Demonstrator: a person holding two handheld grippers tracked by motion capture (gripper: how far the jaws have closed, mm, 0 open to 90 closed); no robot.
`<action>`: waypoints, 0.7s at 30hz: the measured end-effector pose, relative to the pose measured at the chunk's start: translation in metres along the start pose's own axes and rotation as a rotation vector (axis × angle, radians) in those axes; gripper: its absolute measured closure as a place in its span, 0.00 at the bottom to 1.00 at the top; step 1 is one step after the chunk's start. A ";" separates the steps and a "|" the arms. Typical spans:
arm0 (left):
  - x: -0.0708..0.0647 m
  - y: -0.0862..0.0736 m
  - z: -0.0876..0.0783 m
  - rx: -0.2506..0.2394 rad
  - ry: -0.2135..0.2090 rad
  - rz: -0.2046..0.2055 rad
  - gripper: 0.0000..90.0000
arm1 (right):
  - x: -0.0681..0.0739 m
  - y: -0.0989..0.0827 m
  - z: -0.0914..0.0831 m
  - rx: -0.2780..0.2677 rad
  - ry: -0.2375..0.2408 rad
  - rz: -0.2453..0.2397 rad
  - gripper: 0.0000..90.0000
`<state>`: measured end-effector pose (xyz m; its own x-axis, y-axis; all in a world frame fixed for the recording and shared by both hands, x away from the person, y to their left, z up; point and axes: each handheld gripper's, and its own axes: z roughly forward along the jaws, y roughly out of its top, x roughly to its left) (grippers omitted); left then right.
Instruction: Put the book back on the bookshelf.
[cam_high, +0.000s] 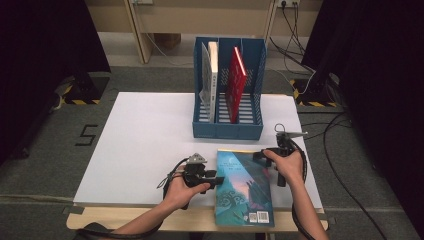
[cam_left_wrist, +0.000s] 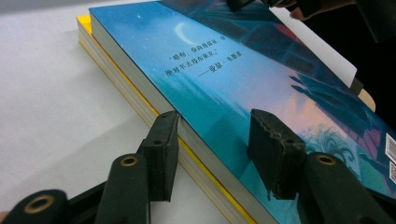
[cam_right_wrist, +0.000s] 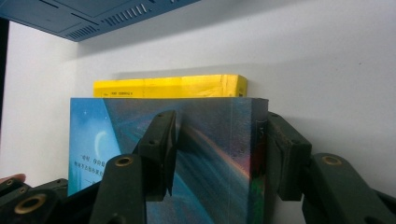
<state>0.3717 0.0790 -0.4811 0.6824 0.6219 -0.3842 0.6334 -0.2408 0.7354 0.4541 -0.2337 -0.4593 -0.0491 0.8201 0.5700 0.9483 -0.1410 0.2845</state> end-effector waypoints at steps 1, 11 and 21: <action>0.000 0.000 0.000 0.002 -0.001 0.002 0.58 | 0.002 0.000 -0.001 0.005 -0.010 0.002 0.57; 0.005 0.002 -0.002 0.002 -0.017 -0.006 0.61 | 0.020 -0.001 -0.020 -0.036 -0.028 -0.064 0.64; 0.007 0.001 -0.004 -0.001 -0.021 -0.015 0.62 | 0.030 0.001 -0.033 -0.038 0.014 -0.105 0.68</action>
<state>0.3760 0.0866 -0.4806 0.6803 0.6099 -0.4066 0.6431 -0.2306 0.7302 0.4433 -0.2279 -0.4166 -0.1517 0.8239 0.5461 0.9251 -0.0762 0.3720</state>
